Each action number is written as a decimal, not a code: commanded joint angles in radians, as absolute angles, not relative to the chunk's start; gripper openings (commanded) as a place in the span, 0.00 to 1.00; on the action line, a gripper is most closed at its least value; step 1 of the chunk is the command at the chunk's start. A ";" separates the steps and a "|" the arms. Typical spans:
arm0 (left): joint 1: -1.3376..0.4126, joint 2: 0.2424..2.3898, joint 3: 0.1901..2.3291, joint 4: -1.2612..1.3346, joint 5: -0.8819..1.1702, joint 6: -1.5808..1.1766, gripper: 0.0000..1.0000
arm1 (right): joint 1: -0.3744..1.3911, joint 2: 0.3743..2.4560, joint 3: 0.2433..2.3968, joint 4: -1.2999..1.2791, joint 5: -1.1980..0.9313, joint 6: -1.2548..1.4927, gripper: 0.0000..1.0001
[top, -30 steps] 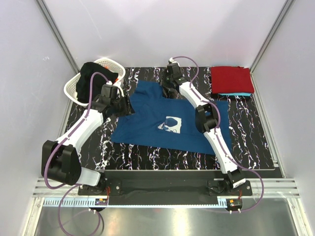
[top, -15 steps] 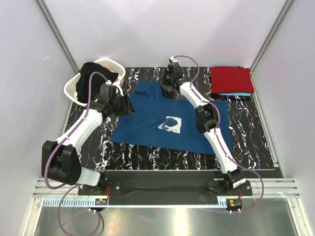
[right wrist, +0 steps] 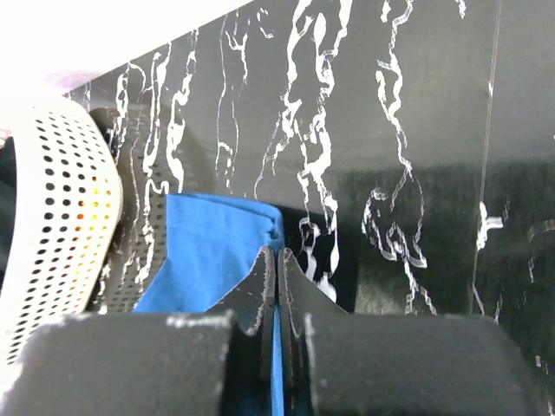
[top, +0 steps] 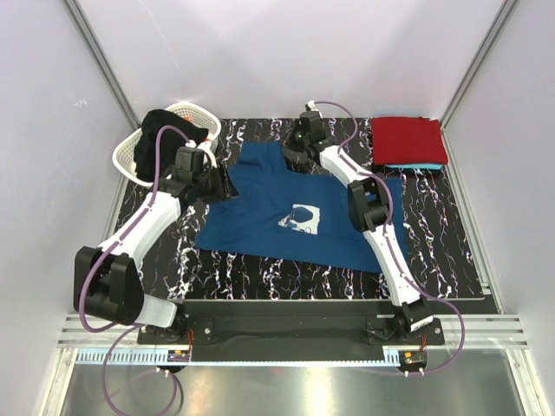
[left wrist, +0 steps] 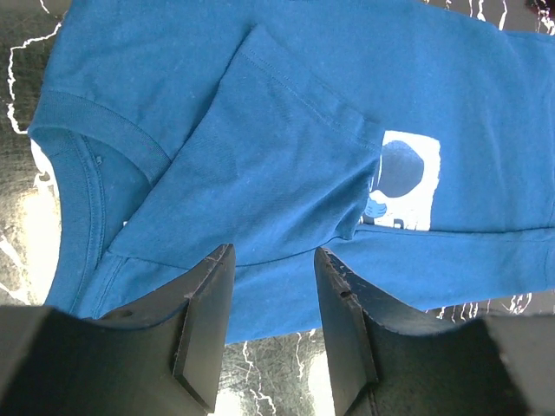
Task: Fold and stack the t-shirts
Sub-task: Fold the tshirt
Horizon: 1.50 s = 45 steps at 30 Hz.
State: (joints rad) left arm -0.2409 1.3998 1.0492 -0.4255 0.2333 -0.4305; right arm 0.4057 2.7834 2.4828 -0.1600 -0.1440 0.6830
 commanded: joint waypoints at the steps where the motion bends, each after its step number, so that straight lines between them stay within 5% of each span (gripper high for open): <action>1: -0.235 1.411 1.051 -0.374 0.265 -0.440 0.47 | 0.407 2.602 2.340 0.030 -0.121 0.778 0.00; 5: -0.236 1.407 1.048 -0.368 0.259 -0.436 0.47 | 0.405 2.565 2.261 0.092 -0.118 0.778 0.00; 13: -0.215 1.384 1.035 -0.371 0.218 -0.446 0.51 | 0.408 2.559 2.295 0.084 -0.477 0.601 0.00; 19: -0.172 1.393 1.064 -0.406 0.199 -0.442 0.53 | 0.422 2.458 2.125 0.072 -0.632 0.506 0.00; 40: -0.155 1.692 1.161 -0.209 0.330 -0.624 0.56 | 0.446 2.166 1.615 0.011 -0.664 0.298 0.02; 44: -0.161 1.753 1.187 -0.169 0.321 -0.598 0.56 | 0.446 2.151 1.586 0.017 -0.655 0.293 0.07; 45: -0.163 1.767 1.195 -0.166 0.322 -0.592 0.56 | 0.446 2.152 1.588 0.017 -0.653 0.299 0.16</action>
State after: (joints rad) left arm -0.1555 1.7378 1.1370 -0.2623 0.2932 -0.6003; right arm 0.4385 2.2391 1.5848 0.0017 -0.6483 0.3218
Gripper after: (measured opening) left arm 0.561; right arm 0.103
